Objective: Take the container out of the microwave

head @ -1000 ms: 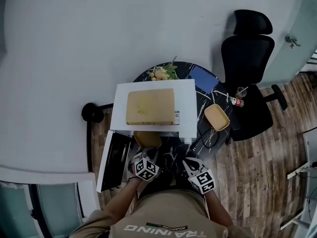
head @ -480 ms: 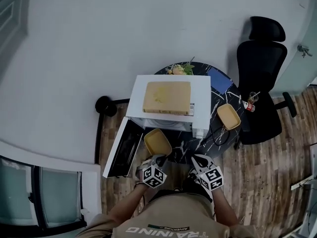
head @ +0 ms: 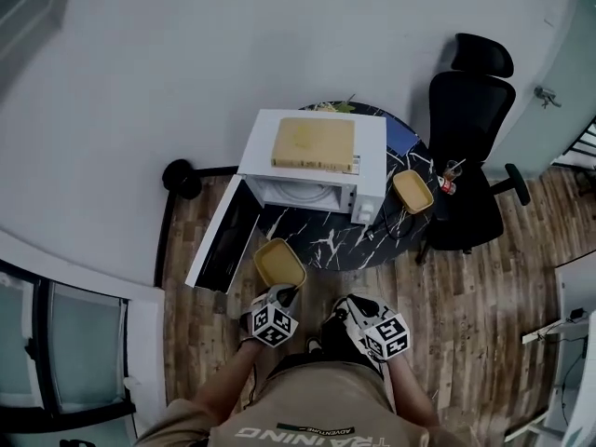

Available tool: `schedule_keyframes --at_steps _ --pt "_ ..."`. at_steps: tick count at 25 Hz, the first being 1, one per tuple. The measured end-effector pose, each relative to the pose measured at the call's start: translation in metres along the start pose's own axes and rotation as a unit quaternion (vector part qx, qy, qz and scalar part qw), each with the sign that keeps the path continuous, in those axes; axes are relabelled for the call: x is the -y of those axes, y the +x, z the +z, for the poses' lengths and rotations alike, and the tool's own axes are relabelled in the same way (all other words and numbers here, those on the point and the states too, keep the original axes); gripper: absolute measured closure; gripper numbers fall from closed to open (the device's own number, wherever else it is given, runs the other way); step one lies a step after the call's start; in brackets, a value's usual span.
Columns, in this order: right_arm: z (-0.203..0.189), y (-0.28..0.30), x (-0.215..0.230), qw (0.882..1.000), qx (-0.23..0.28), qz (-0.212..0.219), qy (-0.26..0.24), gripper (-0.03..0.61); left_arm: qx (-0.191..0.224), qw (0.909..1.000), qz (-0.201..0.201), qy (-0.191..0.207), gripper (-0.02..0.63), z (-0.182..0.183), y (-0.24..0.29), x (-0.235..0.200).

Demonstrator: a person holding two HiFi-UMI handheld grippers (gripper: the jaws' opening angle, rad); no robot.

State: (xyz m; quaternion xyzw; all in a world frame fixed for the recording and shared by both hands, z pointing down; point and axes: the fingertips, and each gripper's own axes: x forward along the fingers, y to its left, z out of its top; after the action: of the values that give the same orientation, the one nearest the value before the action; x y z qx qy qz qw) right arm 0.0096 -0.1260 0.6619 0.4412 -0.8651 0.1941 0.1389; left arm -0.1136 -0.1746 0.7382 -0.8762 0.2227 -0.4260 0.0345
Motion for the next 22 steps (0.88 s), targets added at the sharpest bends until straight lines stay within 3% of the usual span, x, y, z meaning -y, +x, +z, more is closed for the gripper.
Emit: schedule_keyframes --at_steps 3,7,11,17,22 --pt "-0.028 -0.022 -0.025 0.999 -0.041 0.001 -0.028 0.571 -0.002 0.9999 -0.002 -0.014 0.586 -0.021 -0.009 0.024" --pt "-0.056 -0.051 -0.046 0.998 -0.065 -0.006 -0.025 0.571 -0.018 0.9998 -0.001 -0.012 0.586 -0.043 -0.016 0.056" --pt "-0.060 -0.063 -0.047 0.998 -0.057 -0.011 -0.012 0.571 -0.022 0.9995 0.010 -0.020 0.588 -0.051 -0.020 0.073" --pt "-0.051 -0.086 -0.049 0.999 -0.034 0.017 -0.034 0.571 -0.031 0.9980 0.039 -0.038 0.586 -0.039 -0.040 0.106" --pt "-0.073 -0.124 -0.055 0.996 -0.041 0.060 -0.058 0.571 -0.046 0.9962 0.056 -0.050 0.586 -0.015 -0.059 0.155"
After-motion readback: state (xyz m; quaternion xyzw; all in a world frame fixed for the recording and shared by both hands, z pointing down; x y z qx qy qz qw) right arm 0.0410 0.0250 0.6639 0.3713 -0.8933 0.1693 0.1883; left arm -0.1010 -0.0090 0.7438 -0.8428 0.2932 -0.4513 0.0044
